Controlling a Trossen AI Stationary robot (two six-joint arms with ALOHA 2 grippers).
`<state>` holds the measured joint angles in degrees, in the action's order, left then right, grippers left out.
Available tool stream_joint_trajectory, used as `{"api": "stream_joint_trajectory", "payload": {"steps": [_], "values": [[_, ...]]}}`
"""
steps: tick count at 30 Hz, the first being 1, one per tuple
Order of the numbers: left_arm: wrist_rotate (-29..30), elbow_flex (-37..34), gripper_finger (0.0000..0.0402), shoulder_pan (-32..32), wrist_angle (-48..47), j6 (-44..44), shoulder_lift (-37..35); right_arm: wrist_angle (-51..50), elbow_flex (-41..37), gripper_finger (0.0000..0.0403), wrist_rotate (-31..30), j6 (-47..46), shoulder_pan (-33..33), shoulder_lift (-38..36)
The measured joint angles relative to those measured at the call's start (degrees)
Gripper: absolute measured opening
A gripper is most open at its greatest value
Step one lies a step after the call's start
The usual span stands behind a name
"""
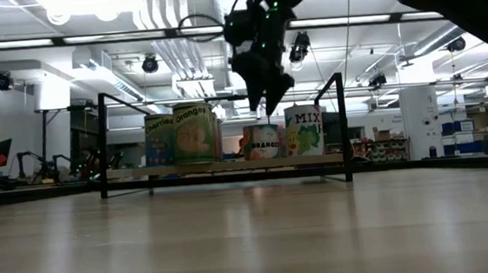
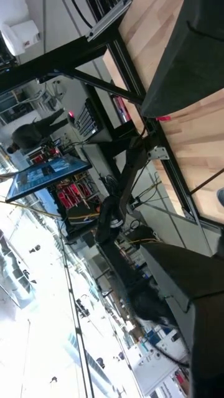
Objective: Pick and place cans onto a shelf
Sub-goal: Put the canned carrots on the shelf
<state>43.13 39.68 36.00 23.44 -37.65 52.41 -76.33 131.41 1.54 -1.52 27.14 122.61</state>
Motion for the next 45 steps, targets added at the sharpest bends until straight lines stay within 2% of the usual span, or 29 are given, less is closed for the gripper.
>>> {"api": "stream_joint_trajectory", "payload": {"steps": [5,13,17,27,36,45], "values": [[-0.02,0.0,0.0327,0.01,0.0,0.0,-0.01,-1.32,0.05,0.0286,-0.06,-0.65,0.0,-1.64],[0.0,0.0,0.0327,0.01,0.0,0.02,0.01,-1.22,-5.66,0.0104,-0.27,-2.34,0.0,-1.51],[0.0,0.0,0.0327,0.01,0.0,0.02,-0.01,1.58,-9.12,0.0023,-3.15,-2.66,0.0,-1.49],[0.0,0.0,0.0327,0.01,0.0,0.0,0.0,8.42,-15.97,0.0009,-4.83,-2.7,-0.14,-1.78],[0.0,0.0,0.0327,0.01,-0.01,0.0,0.0,12.82,-16.24,0.0009,-4.73,-2.34,-0.72,-1.65],[0.0,0.0,0.0327,0.01,-0.02,0.0,-0.01,12.55,-15.88,0.0009,-4.25,-2.28,-2.09,-1.54]]}}
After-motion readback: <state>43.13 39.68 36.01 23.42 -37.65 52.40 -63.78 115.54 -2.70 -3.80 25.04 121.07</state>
